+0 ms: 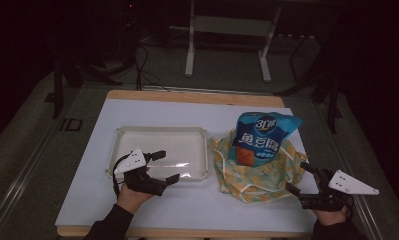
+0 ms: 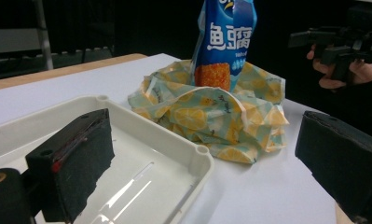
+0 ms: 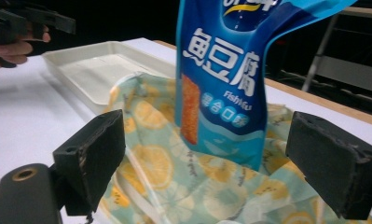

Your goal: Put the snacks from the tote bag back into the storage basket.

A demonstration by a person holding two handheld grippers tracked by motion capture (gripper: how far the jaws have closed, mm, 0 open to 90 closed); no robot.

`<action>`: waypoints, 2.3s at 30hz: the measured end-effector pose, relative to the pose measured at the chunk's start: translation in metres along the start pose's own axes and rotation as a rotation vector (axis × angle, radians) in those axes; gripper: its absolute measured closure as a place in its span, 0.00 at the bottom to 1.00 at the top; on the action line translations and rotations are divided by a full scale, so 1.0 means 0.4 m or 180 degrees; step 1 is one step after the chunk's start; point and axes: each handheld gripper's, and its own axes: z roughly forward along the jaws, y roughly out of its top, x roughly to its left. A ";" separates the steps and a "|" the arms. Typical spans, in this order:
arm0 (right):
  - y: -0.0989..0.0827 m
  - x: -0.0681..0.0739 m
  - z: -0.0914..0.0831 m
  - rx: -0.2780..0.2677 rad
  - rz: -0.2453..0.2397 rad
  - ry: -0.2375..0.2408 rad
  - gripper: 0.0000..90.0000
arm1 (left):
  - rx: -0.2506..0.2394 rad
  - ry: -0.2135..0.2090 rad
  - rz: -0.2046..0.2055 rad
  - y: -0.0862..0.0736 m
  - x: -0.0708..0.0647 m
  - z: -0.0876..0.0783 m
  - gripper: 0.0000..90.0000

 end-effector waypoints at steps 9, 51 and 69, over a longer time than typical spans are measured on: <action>0.019 -0.026 0.009 0.0011 0.0028 -0.0035 0.14 | 0.0078 -0.0108 0.0032 0.030 0.001 0.056 0.05; 0.068 -0.118 0.106 0.0136 0.0160 0.0053 0.15 | 0.0242 -0.0564 0.0196 0.185 0.026 0.368 0.06; 0.064 -0.137 0.171 0.0206 0.0324 0.0010 0.15 | 0.0311 -0.0606 0.0219 0.212 0.012 0.480 0.08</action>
